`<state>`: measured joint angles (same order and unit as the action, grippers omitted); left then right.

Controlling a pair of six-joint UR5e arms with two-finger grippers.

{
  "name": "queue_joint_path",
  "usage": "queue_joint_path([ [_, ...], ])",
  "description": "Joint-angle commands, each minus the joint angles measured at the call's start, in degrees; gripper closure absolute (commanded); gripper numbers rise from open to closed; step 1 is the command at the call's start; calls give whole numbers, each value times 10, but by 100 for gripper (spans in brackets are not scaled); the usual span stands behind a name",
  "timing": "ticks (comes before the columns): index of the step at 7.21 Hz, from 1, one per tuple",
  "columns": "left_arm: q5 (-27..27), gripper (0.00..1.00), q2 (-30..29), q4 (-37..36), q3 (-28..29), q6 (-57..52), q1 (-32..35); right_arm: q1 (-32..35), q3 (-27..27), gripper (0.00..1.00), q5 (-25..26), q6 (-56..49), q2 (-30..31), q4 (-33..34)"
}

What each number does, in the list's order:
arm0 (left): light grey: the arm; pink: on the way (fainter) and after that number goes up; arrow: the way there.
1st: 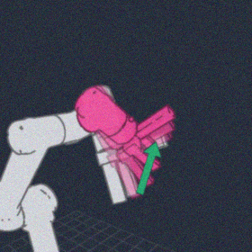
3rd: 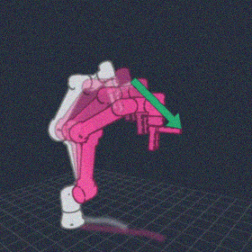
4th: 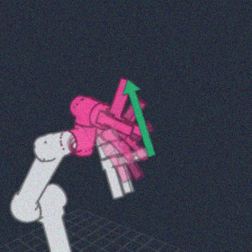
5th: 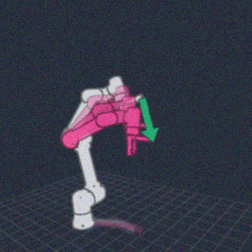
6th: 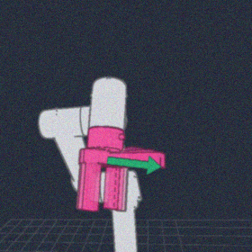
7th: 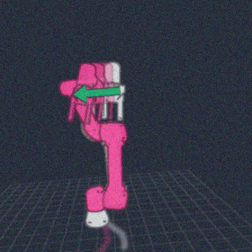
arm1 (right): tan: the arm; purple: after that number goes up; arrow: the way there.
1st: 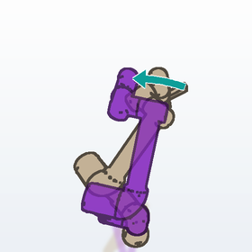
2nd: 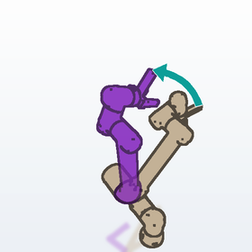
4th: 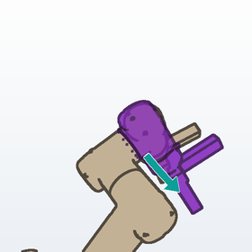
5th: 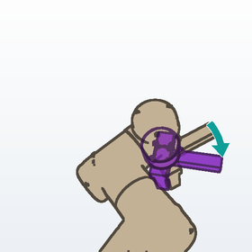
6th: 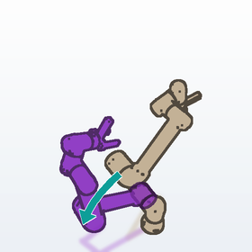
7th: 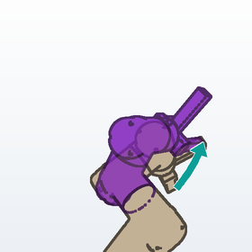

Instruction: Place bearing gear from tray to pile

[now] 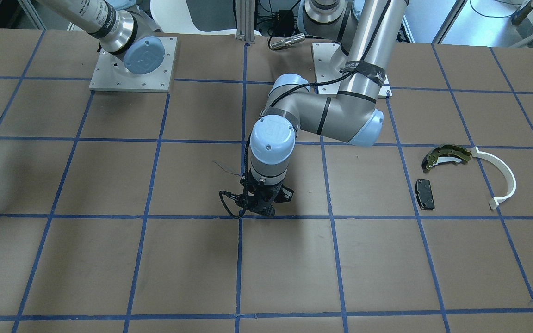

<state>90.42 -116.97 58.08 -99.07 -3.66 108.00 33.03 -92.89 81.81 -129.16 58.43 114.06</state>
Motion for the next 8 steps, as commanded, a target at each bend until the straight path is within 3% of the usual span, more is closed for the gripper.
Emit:
queue_joint_path([
  [1, 51, 100, 24, 98, 55, -18, -34, 0, -2, 43, -1, -1, -1, -2],
  [2, 51, 100, 37, 140, 83, -21, -80, 1, -4, 44, 0, -2, 0, 0],
  [3, 50, 100, 42, 153, 104, -114, -150, 1, -6, 44, 0, -2, -1, 0],
  [5, 51, 100, 62, 169, 93, -165, -287, 0, -6, 49, 0, -2, -1, 0],
  [7, 51, 100, 64, 169, 71, -235, -412, 1, -6, 72, -1, -3, -1, 0],
  [8, 50, 100, 65, 159, 50, -277, -454, 0, -6, 75, -1, -3, -1, 0],
])
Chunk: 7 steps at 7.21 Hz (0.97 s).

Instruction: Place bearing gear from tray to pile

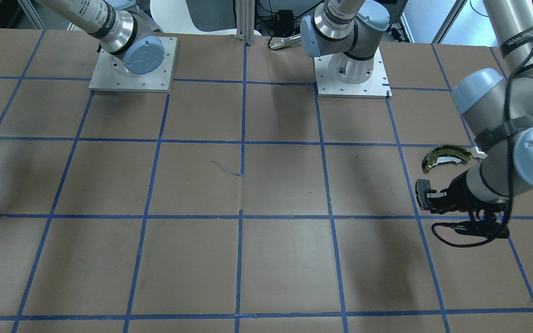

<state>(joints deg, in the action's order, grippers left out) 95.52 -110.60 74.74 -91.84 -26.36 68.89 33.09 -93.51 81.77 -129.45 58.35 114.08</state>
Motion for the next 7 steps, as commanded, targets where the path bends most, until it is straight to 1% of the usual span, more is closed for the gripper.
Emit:
queue_joint_path([
  [1, -2, 100, -10, -41, -46, -71, -107, 0, 0, 77, 1, 4, 2, 0],
  [2, -2, 100, -12, -82, -69, -85, -132, 0, 2, 78, 1, 6, 4, 0],
  [3, -2, 100, -13, -87, -94, -113, -139, 8, 7, 77, 7, 39, 11, 1],
  [4, -2, 100, -14, -133, -119, -114, -139, 24, 7, 77, 14, 57, 33, 0],
  [5, -2, 100, -15, -168, -147, -115, -139, 36, 4, 77, 23, 113, 63, -5],
  [6, -2, 100, -13, -186, -173, -114, -139, 46, -8, 77, 21, 228, 88, -12],
  [7, -2, 93, -10, -189, -179, -114, -139, 71, -33, 77, 16, 315, 111, -17],
])
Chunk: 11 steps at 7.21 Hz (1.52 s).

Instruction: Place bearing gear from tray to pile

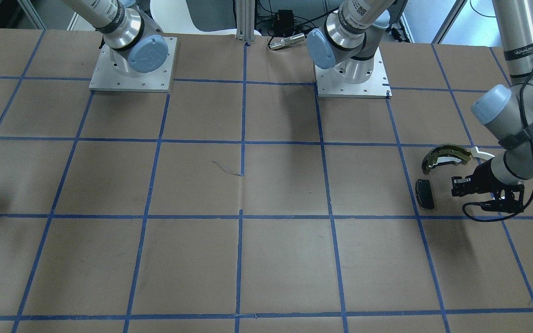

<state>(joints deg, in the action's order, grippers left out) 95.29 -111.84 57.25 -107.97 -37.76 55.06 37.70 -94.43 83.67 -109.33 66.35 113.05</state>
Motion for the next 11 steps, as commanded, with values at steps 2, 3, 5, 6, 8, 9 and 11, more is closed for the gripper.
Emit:
queue_joint_path([
  [2, 2, 40, 2, -13, -19, 1, 0, 121, -80, 77, -4, 321, 97, -4],
  [3, 2, 0, 8, -5, -18, 7, 0, 193, -89, 77, -3, 430, 127, -6],
  [5, 3, 0, 17, 1, -4, 8, 6, 380, -110, 76, -1, 692, 132, 20],
  [6, -11, 0, 20, 21, 12, 15, 7, 480, -106, 75, 12, 812, 121, 82],
  [8, -40, 0, 28, 53, 58, 36, 22, 632, -103, 76, 58, 1041, 81, 108],
  [9, -40, 0, 33, 54, 69, 47, 47, 690, -103, 75, 60, 1145, 56, 150],
  [11, -30, 0, 35, 47, 86, 91, 132, 757, -102, 75, 57, 1305, 7, 199],
])
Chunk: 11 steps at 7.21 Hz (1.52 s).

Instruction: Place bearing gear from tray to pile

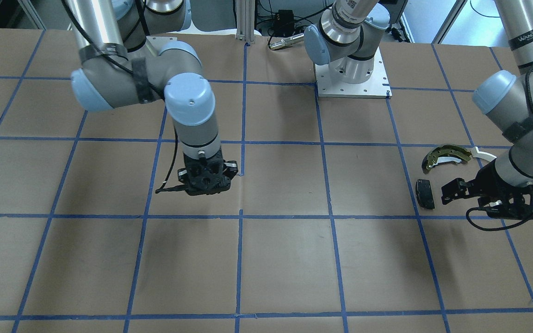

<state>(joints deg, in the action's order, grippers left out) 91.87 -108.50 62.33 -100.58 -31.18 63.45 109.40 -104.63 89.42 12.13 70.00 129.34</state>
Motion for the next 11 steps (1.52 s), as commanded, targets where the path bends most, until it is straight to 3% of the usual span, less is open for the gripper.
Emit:
queue_joint_path([
  [1, 12, 0, 2, -5, 16, 31, 76, 44, 0, 73, -5, 102, -39, 41],
  [2, 7, 0, 7, -2, 12, 33, 90, 44, 0, 66, -8, 103, -40, 41],
  [3, 1, 0, 7, -1, 12, 33, 96, 44, 0, 44, -10, 101, -41, 43],
  [4, -34, 0, 7, 0, 13, 33, 106, 44, 0, 15, -10, 95, -42, 43],
  [5, -32, 0, 2, -1, 18, 34, 125, 42, 5, 7, -9, 96, -37, 42],
  [6, -29, 0, -1, -4, 19, 61, 147, 38, 37, 2, -7, 93, -29, 27],
  [9, -31, 0, -5, -3, 18, 158, 218, -13, 175, 4, 0, 35, 51, -231],
  [11, -39, 0, -14, -5, 17, 264, 284, -88, 176, 7, 1, -16, 137, -330],
])
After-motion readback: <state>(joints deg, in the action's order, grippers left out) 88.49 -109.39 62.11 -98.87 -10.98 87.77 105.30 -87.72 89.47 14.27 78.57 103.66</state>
